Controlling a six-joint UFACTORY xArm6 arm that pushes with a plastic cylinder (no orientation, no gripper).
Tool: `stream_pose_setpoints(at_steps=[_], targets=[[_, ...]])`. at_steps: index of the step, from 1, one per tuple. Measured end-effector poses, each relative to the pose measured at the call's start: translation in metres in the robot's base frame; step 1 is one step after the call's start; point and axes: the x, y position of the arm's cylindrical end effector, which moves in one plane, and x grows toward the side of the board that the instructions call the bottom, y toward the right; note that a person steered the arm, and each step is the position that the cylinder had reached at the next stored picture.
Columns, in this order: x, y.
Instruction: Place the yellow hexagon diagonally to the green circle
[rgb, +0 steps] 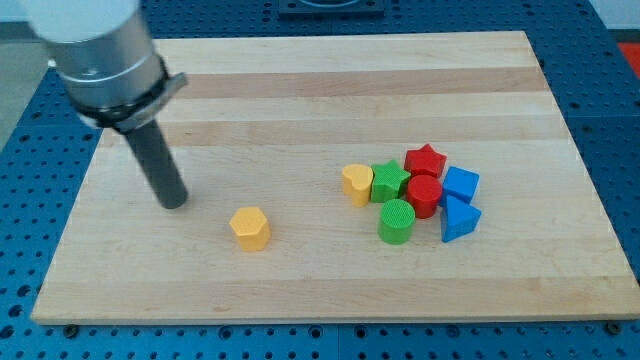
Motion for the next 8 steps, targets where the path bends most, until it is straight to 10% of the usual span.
stream_pose_setpoints(at_steps=[6, 8], targets=[[0.035, 0.192], [0.031, 0.176]])
